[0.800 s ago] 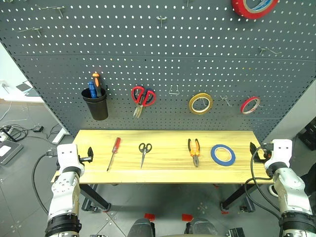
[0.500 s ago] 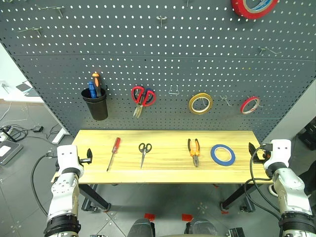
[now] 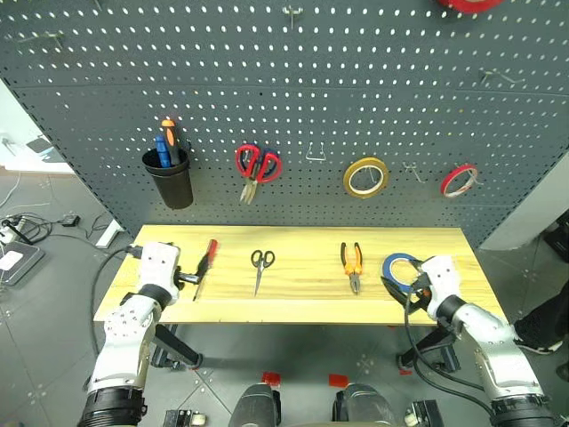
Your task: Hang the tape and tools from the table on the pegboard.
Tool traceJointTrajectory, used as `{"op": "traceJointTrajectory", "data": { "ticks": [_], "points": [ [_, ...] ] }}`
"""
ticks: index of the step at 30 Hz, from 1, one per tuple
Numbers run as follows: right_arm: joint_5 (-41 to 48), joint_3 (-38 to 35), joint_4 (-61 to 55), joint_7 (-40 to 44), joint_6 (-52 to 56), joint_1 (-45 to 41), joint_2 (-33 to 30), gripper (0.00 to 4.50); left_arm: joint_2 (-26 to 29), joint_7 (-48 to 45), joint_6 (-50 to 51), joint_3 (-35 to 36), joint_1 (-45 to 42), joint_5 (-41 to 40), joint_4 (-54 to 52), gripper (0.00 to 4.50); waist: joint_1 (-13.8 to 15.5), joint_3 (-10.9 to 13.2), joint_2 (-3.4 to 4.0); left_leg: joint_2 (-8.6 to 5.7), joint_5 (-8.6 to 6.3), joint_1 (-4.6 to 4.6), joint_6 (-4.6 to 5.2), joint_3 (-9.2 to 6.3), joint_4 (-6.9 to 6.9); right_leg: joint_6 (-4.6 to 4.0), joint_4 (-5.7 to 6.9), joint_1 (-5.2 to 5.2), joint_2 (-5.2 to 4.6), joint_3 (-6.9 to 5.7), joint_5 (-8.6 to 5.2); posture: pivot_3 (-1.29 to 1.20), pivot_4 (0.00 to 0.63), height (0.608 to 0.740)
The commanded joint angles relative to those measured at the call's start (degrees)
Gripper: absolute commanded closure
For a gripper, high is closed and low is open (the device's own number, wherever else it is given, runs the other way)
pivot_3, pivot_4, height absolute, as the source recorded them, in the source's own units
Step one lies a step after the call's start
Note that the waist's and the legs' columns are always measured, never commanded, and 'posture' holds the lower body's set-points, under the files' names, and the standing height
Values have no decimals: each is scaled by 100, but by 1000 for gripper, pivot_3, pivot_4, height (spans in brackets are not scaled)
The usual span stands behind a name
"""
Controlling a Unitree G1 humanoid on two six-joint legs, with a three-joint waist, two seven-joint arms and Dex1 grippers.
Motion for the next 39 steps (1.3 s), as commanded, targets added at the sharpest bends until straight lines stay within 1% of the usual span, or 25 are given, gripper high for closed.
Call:
{"op": "traceJointTrajectory", "data": {
  "ticks": [1, 5, 9, 14, 19, 23, 27, 32, 35, 37, 39],
  "points": [
    [-119, 176, -557, -177, 538, -280, 17, 0, 122, -595, 371, -389, -59, -199, -613, 36, -6, 119, 2, 0, 0, 0, 0, 0, 0, -2, 0, -1, 0, 0, 0, -82, 178, 740],
    [-372, 568, -686, -342, 1307, -636, 76, 0, 165, -1074, 919, -634, -410, -454, -812, 36, -46, 333, -17, 1, 0, -29, 0, -3, 0, -12, 2, -28, 1, -3, 6, -126, 231, 740],
    [-633, 784, -158, -470, 1705, -1193, 83, 0, 198, -1692, 1105, -1033, -926, -521, -673, 36, -134, 507, -32, -2, 1, -50, 0, -7, 0, -25, 4, -46, 0, -8, 15, -138, 252, 740],
    [-713, 554, 732, -771, 2273, -1936, 59, 0, 202, -2387, 1109, -1425, -1574, -553, -413, 36, -183, 712, -42, -11, 0, -58, 2, -5, 0, -18, 2, -52, -6, -8, 17, -143, 292, 740],
    [-706, 413, 1326, -800, 2567, -2318, -31, 0, 138, -2924, 1026, -1809, -2059, -516, -312, 36, -236, 850, -44, -8, 0, -100, 1, -10, 0, -1, 14, -95, -4, -14, 6, -140, 319, 740],
    [-649, 418, 1768, -655, 2566, -2584, -39, 0, -84, -3136, 959, -2063, -2408, -477, -152, 36, -300, 962, -47, -10, -1, -114, 2, -11, 1, 3, 5, -98, -6, -17, 4, -145, 332, 740],
    [-760, 568, 2225, -520, 2343, -2833, -94, 0, -172, -3277, 848, -2199, -2536, -412, -31, 36, -343, 1029, -43, -12, -1, -123, 3, -13, 5, 4, 2, -101, -8, -21, 4, -157, 341, 740],
    [-985, 927, 3345, -13, 1986, -3353, -263, 0, -244, -3353, 740, -2308, -2600, -335, 133, 36, -416, 1110, -48, -10, -1, -123, 2, -15, 8, 6, 13, -106, -7, -23, 4, -157, 347, 740],
    [-1143, 1198, 3930, 394, 1870, -3611, -372, 589, -315, -3409, 737, -2345, -2627, -349, 128, 0, -447, 1113, -52, -11, -1, -125, 2, -15, 12, 7, 12, -105, -7, -23, 3, -154, 345, 740],
    [-1239, 1322, 4184, 514, 1735, -3712, -408, 1190, -350, -3417, 709, -2359, -2644, -335, 161, 0, -451, 1112, -53, -11, -1, -125, 2, -16, 13, 8, 11, -103, -8, -25, 3, -155, 340, 740],
    [-1359, 1495, 4197, 670, 1658, -3690, -453, 1824, -395, -3421, 690, -2360, -2659, -331, 177, 0, -448, 1112, -53, -11, -1, -125, 2, -19, 19, 10, 12, -100, -8, -28, 4, -156, 336, 740]
  ]
}}
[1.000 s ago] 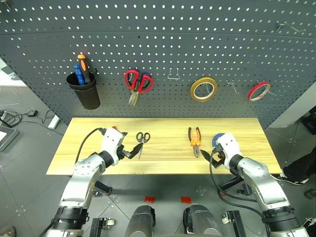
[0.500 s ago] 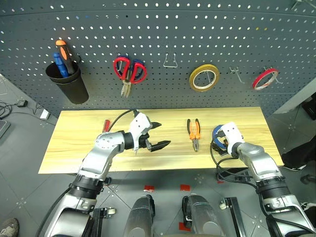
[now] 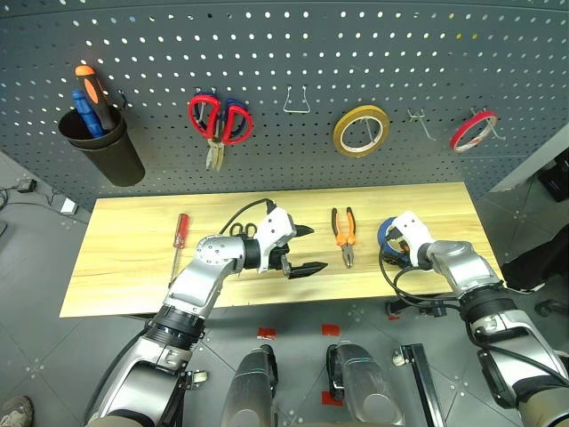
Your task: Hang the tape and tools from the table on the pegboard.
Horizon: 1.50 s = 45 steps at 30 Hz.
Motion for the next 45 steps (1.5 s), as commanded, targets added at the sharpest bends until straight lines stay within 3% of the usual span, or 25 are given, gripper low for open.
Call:
{"op": "traceJointTrajectory", "data": {
  "ticks": [1, 6, 9, 14, 16, 21, 27, 39, 45],
  "points": [
    [-283, 289, 179, 226, -37, 214, -121, 2165, -72, -65, -133, -24, -74, -12, -69, 0, 7, -1, -1, 0, 0, 0, 0, 0, 2, 1, 1, 1, 0, -1, 1, -157, 331, 740],
    [-208, 205, -456, 311, 226, 604, -170, 3784, -162, -49, -191, -1, -77, -18, -67, 0, 32, -3, -2, -1, 0, -3, -1, -5, 14, 7, 2, 5, -3, -4, 3, -168, 318, 740],
    [-111, -220, -1562, -41, 224, 1110, -284, 3825, -325, 195, -301, 171, -121, -51, -21, 0, 87, -4, 0, -1, 0, -8, -2, -8, 19, 9, 2, 4, -4, -8, 3, -169, 310, 740],
    [-483, -700, -4335, -1022, 246, 2325, -243, 3825, -562, 514, -352, 422, -241, -146, -76, 0, 133, -2, 5, -2, 0, -32, -6, -7, 32, 15, 10, -12, -7, -12, 1, -169, 302, 740],
    [-1030, -589, -5472, -1627, -154, 2845, -155, 3825, -609, 553, -336, 467, -271, -180, -182, 0, 108, -2, 5, 0, 1, -33, -10, -1, 37, 27, 17, -20, -6, -4, 2, -170, 300, 740],
    [-1911, -219, -6871, -2381, -755, 3508, 104, 3825, -702, 518, -157, 445, -358, -358, -472, 0, 103, -3, 4, 4, 12, -31, -34, 1, 36, 60, 23, -27, 1, 0, -15, -167, 295, 740],
    [-1976, -484, -6729, -2448, -1281, 2968, 130, 3825, -828, 546, -132, 405, -565, -416, -554, 0, 125, -3, 4, -4, 14, -32, -37, 7, 51, 71, 21, -26, -1, 8, -9, -172, 287, 740],
    [-654, -1382, -3952, -1821, -2537, 1145, -183, 3825, -1070, 718, -46, 433, -856, -498, -497, 0, 126, -4, 2, -3, 11, -37, -31, 8, 53, 42, 19, -25, -2, 4, 9, -144, 272, 740],
    [25, -1342, -3475, -1143, -2924, 868, -91, 3825, -1097, 856, -17, 557, -869, -520, -436, 0, 119, -4, 2, -2, 10, -38, -29, 10, 54, 41, 21, -25, -1, 3, 9, -145, 269, 740]
  ]
}}
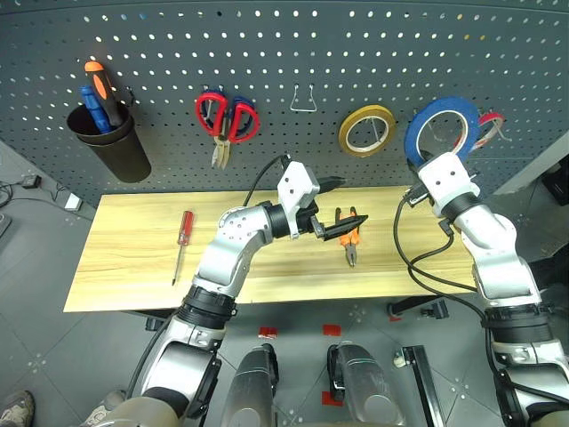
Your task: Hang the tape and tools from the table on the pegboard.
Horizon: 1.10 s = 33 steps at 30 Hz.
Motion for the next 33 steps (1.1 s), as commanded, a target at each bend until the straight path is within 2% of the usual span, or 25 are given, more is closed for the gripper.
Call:
{"op": "traceJointTrajectory", "data": {
  "ticks": [1, 7, 9, 12, 17, 22, 26, 33],
  "points": [
    [460, -84, -96, 304, -180, -72, 102, 3475, -16, 109, 5, 134, -72, -96, -106, 0, -1, 0, 0, 1, 0, 0, 0, 0, 1, 0, 0, 0, 0, 0, 0, -145, 269, 740],
    [490, -57, -644, 139, 370, 365, 424, 1644, 287, 158, -103, 316, 13, 43, 94, 0, 15, -1, 0, 1, 1, 0, -2, -4, 3, 0, 3, 1, -1, -2, 0, -146, 267, 740],
    [487, -3, -1016, 78, 805, 624, 557, 940, 473, 133, -163, 385, 47, 74, 196, 0, 11, -1, 0, 2, 2, -1, -3, -4, 3, 0, 4, 0, -2, -1, 0, -146, 267, 740],
    [734, 175, -1948, -108, 1918, 1168, 1074, 35, 1049, -93, -468, 438, 150, 318, 491, 0, -15, -8, 2, 7, 2, 1, -4, -6, 2, 0, 5, 0, 0, -2, 0, -145, 268, 740],
    [625, 576, -2427, -781, 3657, 1279, 1985, 35, 1951, -627, -961, 380, 399, 617, 879, 0, -48, -9, 1, 9, 3, 5, -6, -6, 3, -5, 12, -5, 0, 4, 3, -143, 270, 740],
    [152, 827, -1468, -1675, 5092, 540, 2721, 35, 2477, -994, -1183, 392, 606, 719, 1179, 0, -3, -14, -4, 6, 3, 4, -5, -6, 3, -17, 13, -10, -3, 4, 10, -143, 270, 740],
    [197, 580, -147, -1989, 5003, -128, 3026, 35, 2680, -1139, -1175, 460, 615, 724, 1378, 0, 48, -20, -11, 4, 3, -33, -4, -14, 9, -17, 12, -42, -3, -3, 10, -137, 264, 740],
    [388, 319, 1694, -2134, 4334, -1026, 3264, 35, 2664, -1069, -1201, 511, 459, 726, 1563, 0, 15, -22, -12, 2, 3, -74, -2, -7, 11, -17, 12, -83, -4, 0, 11, -124, 263, 740]
  ]
}}
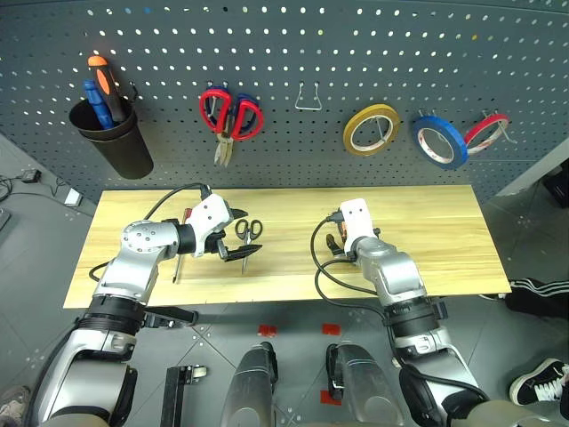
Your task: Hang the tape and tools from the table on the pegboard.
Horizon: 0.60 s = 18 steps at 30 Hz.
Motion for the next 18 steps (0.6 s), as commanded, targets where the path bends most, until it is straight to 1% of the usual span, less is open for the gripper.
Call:
{"op": "traceJointTrajectory", "data": {
  "ticks": [1, 6, 10, 16, 18],
  "points": [
    [95, -148, 779, -103, -462, -376, 94, 35, 21, 43, -95, 154, -103, -6, -43, 0, -15, 0, 0, 1, 0, 0, 0, 1, 0, 0, 1, -1, 0, 0, 0, -117, 263, 740],
    [85, -316, 1828, -250, -876, -843, -13, 35, 16, 70, -55, 160, -94, -20, -85, 0, -44, -1, -1, 3, -1, 0, 1, 4, 0, 0, 4, -3, 2, 3, 0, -108, 263, 740],
    [76, -343, 2192, -244, -1033, -1080, -144, 35, 20, 89, -22, 174, -71, -41, -133, 0, -41, -1, -1, 3, -1, 0, 1, 4, 0, 0, 5, -3, 1, 3, 0, -108, 263, 740],
    [28, -120, 1401, -32, -736, -873, -281, 35, 30, 115, 48, 212, 21, -80, -255, 0, -23, -1, -1, 3, -1, -1, 1, 6, 1, 0, 6, -3, 1, 5, 0, -107, 265, 740],
    [116, -273, 1101, -169, -500, -654, -210, 35, 33, 117, 60, 227, 54, -83, -280, 0, -22, -2, -1, 5, -1, -1, 1, 5, 1, 0, 6, -3, 2, 4, 0, -111, 264, 740]
  ]
}}
